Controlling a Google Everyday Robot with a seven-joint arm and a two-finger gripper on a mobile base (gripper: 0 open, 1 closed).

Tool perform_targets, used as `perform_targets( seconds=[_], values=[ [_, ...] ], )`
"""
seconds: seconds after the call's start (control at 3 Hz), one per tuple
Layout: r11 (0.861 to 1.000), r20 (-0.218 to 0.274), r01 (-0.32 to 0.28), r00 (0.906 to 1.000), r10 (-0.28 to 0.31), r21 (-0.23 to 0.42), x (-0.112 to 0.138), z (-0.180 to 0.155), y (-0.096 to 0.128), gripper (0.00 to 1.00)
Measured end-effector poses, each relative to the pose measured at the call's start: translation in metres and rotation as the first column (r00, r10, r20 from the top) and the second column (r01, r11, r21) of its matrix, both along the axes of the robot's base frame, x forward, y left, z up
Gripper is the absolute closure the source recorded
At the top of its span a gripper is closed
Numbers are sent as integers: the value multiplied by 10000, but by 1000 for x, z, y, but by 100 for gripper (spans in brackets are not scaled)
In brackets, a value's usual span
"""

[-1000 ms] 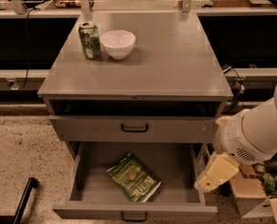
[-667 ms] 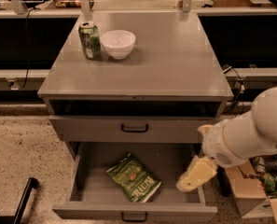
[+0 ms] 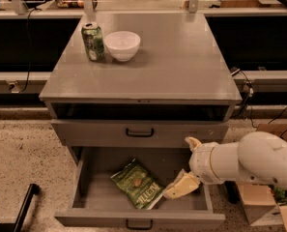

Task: Pick green jalapeno chip bag from middle drawer and place on counter

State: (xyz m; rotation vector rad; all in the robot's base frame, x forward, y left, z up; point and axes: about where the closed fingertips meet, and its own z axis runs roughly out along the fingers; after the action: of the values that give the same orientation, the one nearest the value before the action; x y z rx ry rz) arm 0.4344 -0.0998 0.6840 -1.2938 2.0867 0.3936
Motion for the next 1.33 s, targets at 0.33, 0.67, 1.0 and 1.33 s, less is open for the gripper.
perform_targets(
  seconds=[0.33, 0.67, 1.0, 1.33],
  values=[
    [9998, 1009, 39, 9949, -17, -211, 4, 10, -14, 0],
    [9984, 1343, -225, 9908, 155, 511, 16, -4, 4, 0],
    [9856, 2025, -764, 9783, 448, 1511, 27, -41, 41, 0],
    [9732, 3371, -1080, 9409, 341, 2030, 57, -68, 59, 0]
  ],
)
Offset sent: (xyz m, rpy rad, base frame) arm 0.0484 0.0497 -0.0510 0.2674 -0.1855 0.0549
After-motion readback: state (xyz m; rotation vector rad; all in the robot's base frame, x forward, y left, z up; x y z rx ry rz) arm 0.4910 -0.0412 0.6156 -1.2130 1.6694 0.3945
